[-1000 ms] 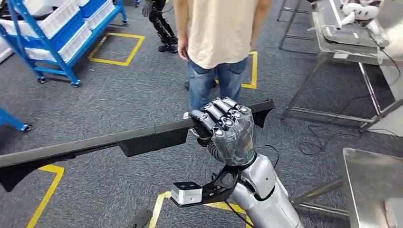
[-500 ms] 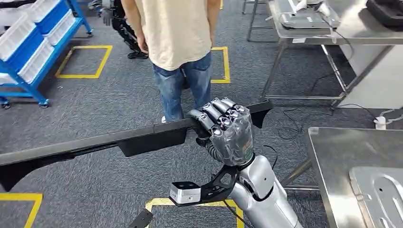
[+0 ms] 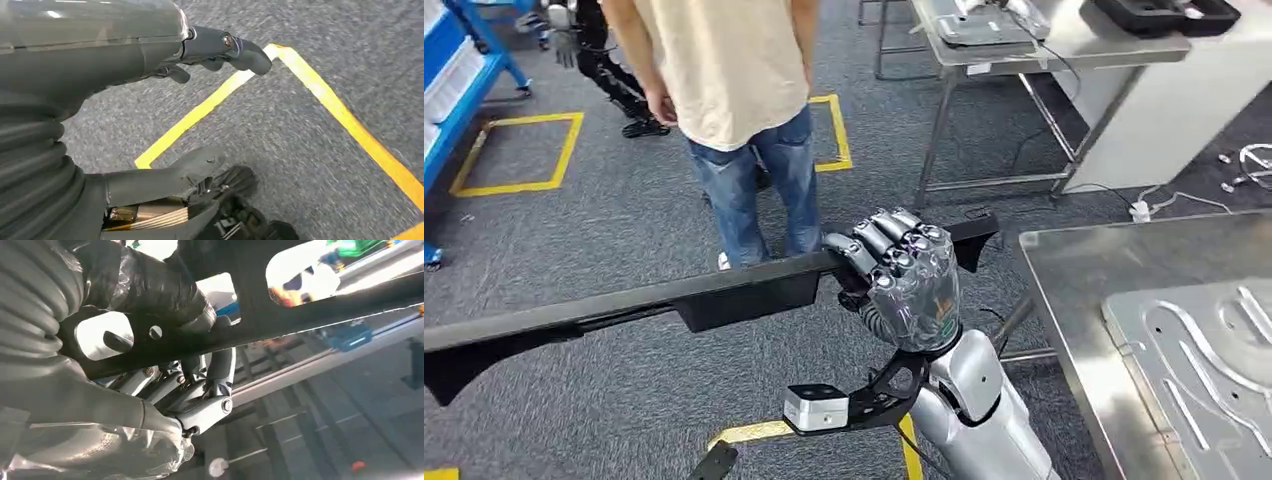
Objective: Take the parts from the cabinet and place them on the table.
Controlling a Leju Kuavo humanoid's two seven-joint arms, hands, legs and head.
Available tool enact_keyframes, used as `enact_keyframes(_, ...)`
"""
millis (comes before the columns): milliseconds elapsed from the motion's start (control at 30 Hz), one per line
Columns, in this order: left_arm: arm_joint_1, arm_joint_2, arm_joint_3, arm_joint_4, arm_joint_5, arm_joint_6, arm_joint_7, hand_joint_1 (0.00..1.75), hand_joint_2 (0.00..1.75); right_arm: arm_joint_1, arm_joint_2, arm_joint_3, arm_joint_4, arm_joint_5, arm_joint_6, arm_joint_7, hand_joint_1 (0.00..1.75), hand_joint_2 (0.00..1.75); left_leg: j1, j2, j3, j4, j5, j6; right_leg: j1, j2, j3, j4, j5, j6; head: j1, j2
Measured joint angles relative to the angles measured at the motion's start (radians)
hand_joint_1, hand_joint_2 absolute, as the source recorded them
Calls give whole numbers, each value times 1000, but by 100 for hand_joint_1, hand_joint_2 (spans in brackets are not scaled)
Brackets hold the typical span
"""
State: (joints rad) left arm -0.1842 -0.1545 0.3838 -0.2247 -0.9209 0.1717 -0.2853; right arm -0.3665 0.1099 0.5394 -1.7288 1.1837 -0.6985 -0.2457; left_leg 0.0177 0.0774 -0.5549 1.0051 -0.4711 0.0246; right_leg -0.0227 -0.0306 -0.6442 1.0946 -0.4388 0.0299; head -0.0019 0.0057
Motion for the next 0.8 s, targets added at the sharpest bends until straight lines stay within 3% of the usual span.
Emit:
enact_keyframes(33,0,0,1,0,0,4,-1,0,175,0,0,0,-1,0,0,-1,175,175,-4,8,-1,7,-6,-8,8,-45,24,-51,-17,-5,0,0)
enact_keyframes(67,0,0,2,0,0,8,-2,0,175,2,0,0,-2,0,0,-3,175,175,-10,15,-3,15,-12,-16,12,-31,21,-54,-9,-15,-1,0)
enact_keyframes(167,1,-3,2,0,-3,19,-8,0,175,11,-2,-4,-10,0,0,-4,175,175,-7,42,4,9,-12,-31,16,2,13,-50,-8,-30,0,0)
enact_keyframes(200,-1,-4,2,0,-3,23,-9,0,175,15,-2,-7,-13,0,0,-6,175,175,-3,29,3,12,-20,-39,8,10,18,-57,-3,-38,-1,0)
enact_keyframes(233,-1,-4,2,0,-4,27,-11,0,175,17,-2,-11,-18,0,0,-8,175,175,-1,-14,-2,31,-41,-43,7,19,17,-58,-2,-40,0,0)
enact_keyframes(267,-1,-4,2,0,-4,29,-12,0,175,17,-2,-13,-18,-1,0,-8,175,175,2,-46,-27,91,-82,-43,7,26,16,-58,0,-47,-1,0)
enact_keyframes(333,5,-4,3,0,-4,31,-12,0,175,20,-2,-14,-18,-1,0,-9,175,175,2,-66,-101,255,-159,-45,10,51,13,-58,2,-50,-1,0)
enact_keyframes(367,8,-4,4,0,-4,33,-12,0,175,22,-2,-15,-18,-1,0,-10,175,175,2,-67,-129,311,-172,-45,12,64,12,-57,2,-51,0,0)
enact_keyframes(400,10,-4,5,0,-4,34,-13,0,175,25,-3,-16,-18,-1,0,-10,175,175,2,-68,-136,319,-156,-42,13,80,12,-56,2,-51,0,0)
enact_keyframes(433,9,-5,6,0,-5,34,-13,0,175,27,-3,-17,-18,-1,0,-10,175,175,2,-69,-122,283,-124,-39,14,93,13,-55,2,-51,-1,0)
enact_keyframes(500,7,-5,8,0,-5,37,-15,0,175,26,-3,-20,-19,-1,0,-10,175,175,1,-92,-48,120,-29,-25,15,121,15,-51,2,-51,-1,0)
enact_keyframes(533,7,-4,8,0,-5,37,-16,0,175,27,-3,-21,-19,-1,0,-10,175,175,1,-147,-20,47,-7,-17,11,130,13,-50,3,-50,0,0)
enact_keyframes(567,7,-3,10,0,-6,38,-17,0,175,26,-3,-24,-19,-1,0,-10,175,175,4,-182,-13,31,-14,-10,16,140,7,-46,6,-43,0,0)
enact_keyframes(667,7,-4,11,0,-12,39,-18,0,175,36,-3,-32,-21,0,0,-10,175,175,-6,-152,-6,19,-13,-8,-1,177,-4,-58,20,-19,-1,0)
enact_keyframes(700,5,-6,11,0,-11,39,-18,0,175,37,-4,-37,-24,1,0,-11,175,175,2,-139,-1,-1,-2,-1,8,192,-4,-61,23,-9,-1,0)
enact_keyframes(733,3,-12,11,0,-13,39,-17,0,175,42,-6,-40,-27,1,0,-13,175,175,6,-120,7,-11,6,1,6,170,-10,-47,12,-11,-1,0)
enact_keyframes(767,0,-12,12,0,-13,39,-19,0,175,39,-7,-43,-31,1,0,-14,175,175,6,-112,12,-23,11,8,14,108,-24,-10,-18,-9,9,0)
enact_keyframes(800,2,-14,12,0,-13,39,-20,0,175,38,-8,-44,-31,1,0,-13,175,175,2,-94,11,-24,12,10,14,67,-59,65,-62,-7,9,0)
